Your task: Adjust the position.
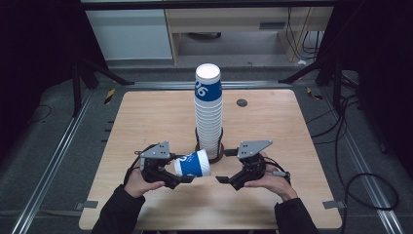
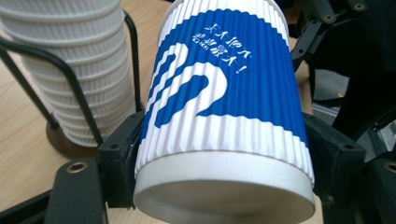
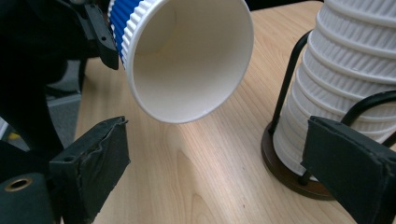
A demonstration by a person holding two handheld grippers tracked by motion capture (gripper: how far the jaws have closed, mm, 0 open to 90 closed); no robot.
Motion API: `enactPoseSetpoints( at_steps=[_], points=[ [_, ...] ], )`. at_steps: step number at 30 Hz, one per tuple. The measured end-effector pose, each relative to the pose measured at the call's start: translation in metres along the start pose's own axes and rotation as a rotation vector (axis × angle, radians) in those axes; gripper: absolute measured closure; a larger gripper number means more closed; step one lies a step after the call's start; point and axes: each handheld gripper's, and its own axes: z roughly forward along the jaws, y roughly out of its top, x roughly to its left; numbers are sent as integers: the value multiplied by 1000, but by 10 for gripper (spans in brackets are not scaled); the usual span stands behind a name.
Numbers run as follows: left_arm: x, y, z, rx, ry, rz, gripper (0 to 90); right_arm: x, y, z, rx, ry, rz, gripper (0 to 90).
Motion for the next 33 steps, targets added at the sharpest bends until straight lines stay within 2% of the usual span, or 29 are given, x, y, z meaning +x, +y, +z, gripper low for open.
enactPoseSetpoints(
  at_steps=[7, 11, 16, 23, 29, 33],
  points=[
    [-3, 1, 6, -20, -40, 19, 246, 3, 1, 4, -43, 64, 14, 73],
    [-4, 0, 10, -12, -61, 22, 246, 6, 2, 8, -53, 101, 11, 74],
    [-7, 0, 15, -1, -97, 37, 248, 7, 2, 13, -52, 121, 15, 75],
    [-11, 1, 22, 19, -138, 51, 248, 9, 1, 20, -67, 175, 24, 88],
    [-13, 1, 25, 25, -157, 56, 249, 10, 0, 22, -69, 218, 19, 125],
    [-13, 1, 25, 29, -159, 56, 250, 11, -1, 23, -71, 228, 17, 137]
  ],
)
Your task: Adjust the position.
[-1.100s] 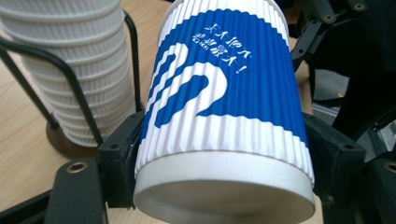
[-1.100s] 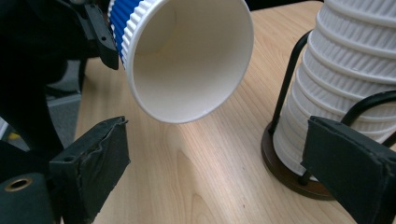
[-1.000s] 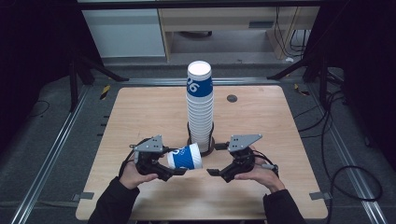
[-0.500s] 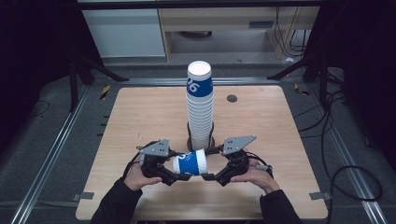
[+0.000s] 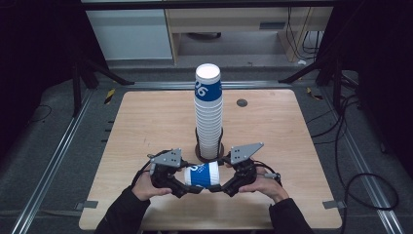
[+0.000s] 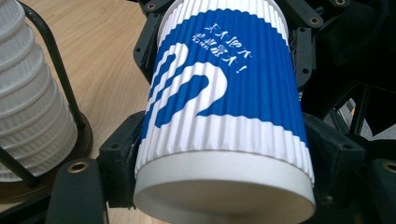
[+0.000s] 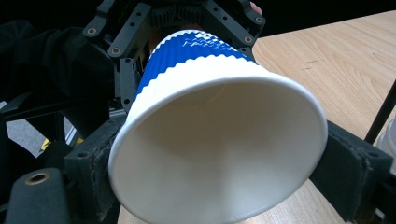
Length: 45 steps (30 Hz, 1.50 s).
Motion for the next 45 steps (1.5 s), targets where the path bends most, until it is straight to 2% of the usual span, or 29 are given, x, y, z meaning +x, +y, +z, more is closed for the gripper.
enactPoseSetpoints(
  at_steps=[7, 9, 14, 17, 18, 19, 22, 24, 28, 35, 39, 45],
  points=[
    [1, 0, 0, 12, -4, -22, 246, -1, -1, 0, 3, 6, 3, 151],
    [0, 1, -1, 15, 13, -21, 235, 0, -1, 0, 5, 4, 2, 157],
    [2, 2, -10, -6, 24, -31, 184, 0, 1, -5, -1, -5, 1, 160],
    [2, 3, -17, 12, 48, -19, 155, -1, 3, -11, 0, -22, -5, 160],
    [2, 4, -20, 19, 46, -17, 141, -1, 3, -12, 4, -30, -6, 160],
    [1, 3, -22, 33, 62, -9, 133, -2, 4, -14, 9, -40, -11, 159],
    [3, 2, -24, 101, 109, 7, 120, -3, 6, -16, 71, -83, -31, 158],
    [4, 0, -21, 134, 122, 7, 113, -3, 6, -15, 110, -101, -38, 157],
    [5, -3, -10, 209, 141, 32, 108, -3, 5, -8, 169, -104, -48, 156],
    [1, -5, 9, 293, 142, 68, 120, 0, 4, 11, 262, -98, -65, 154],
    [0, -6, 15, 327, 124, 74, 142, 0, 6, 17, 267, -76, -69, 154],
    [0, -6, 19, 337, 113, 79, 181, 1, 7, 21, 279, -62, -73, 154]
  ],
)
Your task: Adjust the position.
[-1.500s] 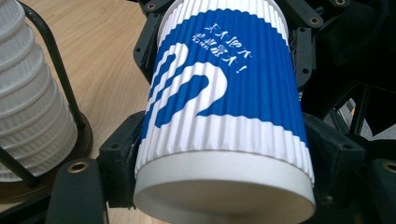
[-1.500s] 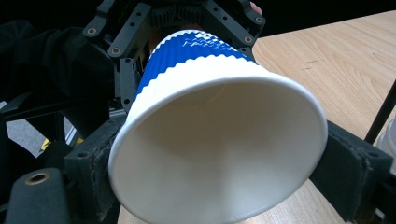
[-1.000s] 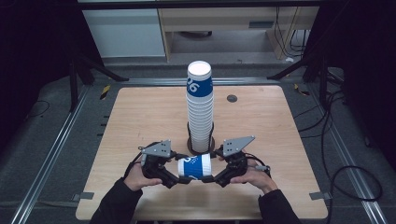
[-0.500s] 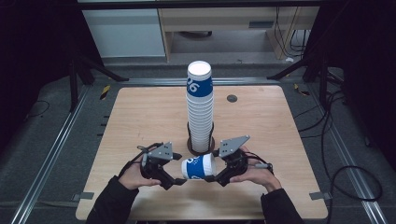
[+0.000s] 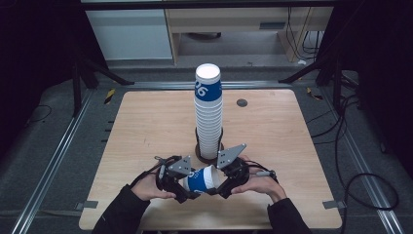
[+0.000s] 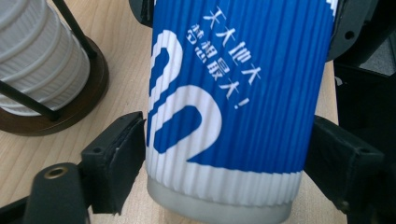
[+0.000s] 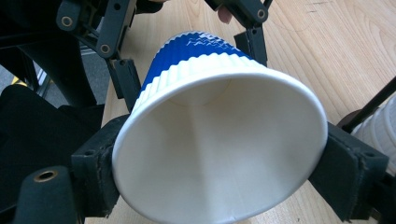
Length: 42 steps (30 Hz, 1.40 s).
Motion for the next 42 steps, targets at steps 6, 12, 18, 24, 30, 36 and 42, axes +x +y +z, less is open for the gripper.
enactPoseSetpoints(
  at_steps=[6, 12, 18, 24, 30, 36, 42],
  points=[
    [-1, 0, 0, -2, -11, 15, 263, 0, 1, 0, -9, 12, -4, 153],
    [-1, 0, -1, -3, -9, 8, 267, 1, 1, 0, -11, 5, -13, 138],
    [4, -2, -11, -35, 23, -16, 269, 0, 3, -10, -95, -39, -15, 99],
    [10, -8, -25, -99, 65, -59, 268, -4, 4, -36, -218, -103, 28, 88],
    [13, -12, -37, -212, 109, -102, 268, -8, -1, -49, -254, -134, 61, 84],
    [14, -14, -40, -320, 131, -133, 268, -10, -6, -48, -274, -133, 93, 84],
    [9, -9, -30, -327, 129, -116, 269, -11, -6, -42, -299, -103, 120, 85]
  ],
)
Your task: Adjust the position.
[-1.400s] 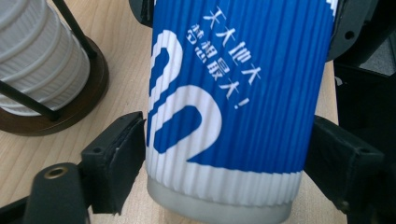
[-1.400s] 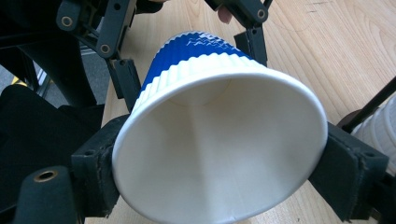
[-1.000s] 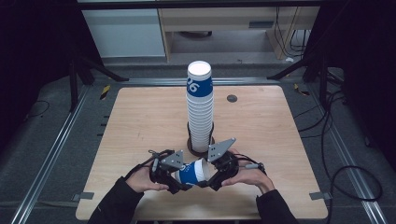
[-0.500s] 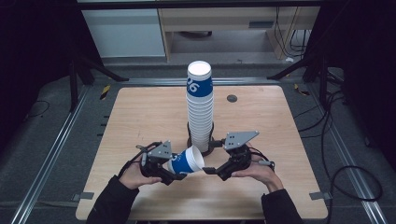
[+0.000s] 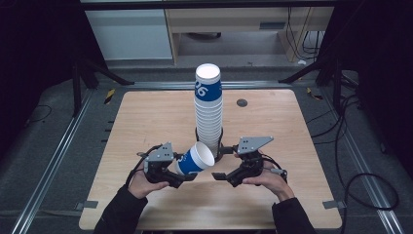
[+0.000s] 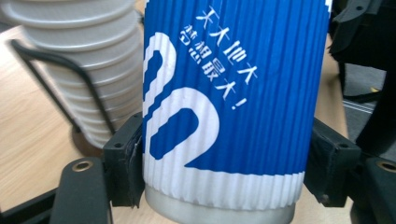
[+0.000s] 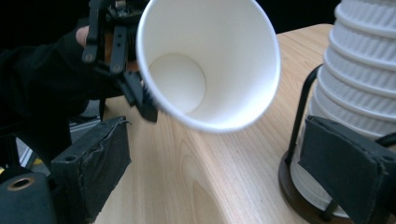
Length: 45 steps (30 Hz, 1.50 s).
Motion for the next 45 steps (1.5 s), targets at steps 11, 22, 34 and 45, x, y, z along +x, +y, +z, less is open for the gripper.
enactPoseSetpoints(
  at_steps=[11, 22, 34, 45],
  points=[
    [-13, 4, 16, 5, -34, 32, 270, 3, 1, 11, -12, 53, 21, 85],
    [-22, 6, 23, 19, -32, 70, 270, 6, -1, 22, -3, 87, 42, 117],
    [-20, 6, 22, 24, -52, 61, 260, 5, -1, 21, -10, 118, 73, 156],
    [-11, 6, 8, 64, -54, 19, 163, 4, 4, 10, 20, 59, 23, 157]
  ],
)
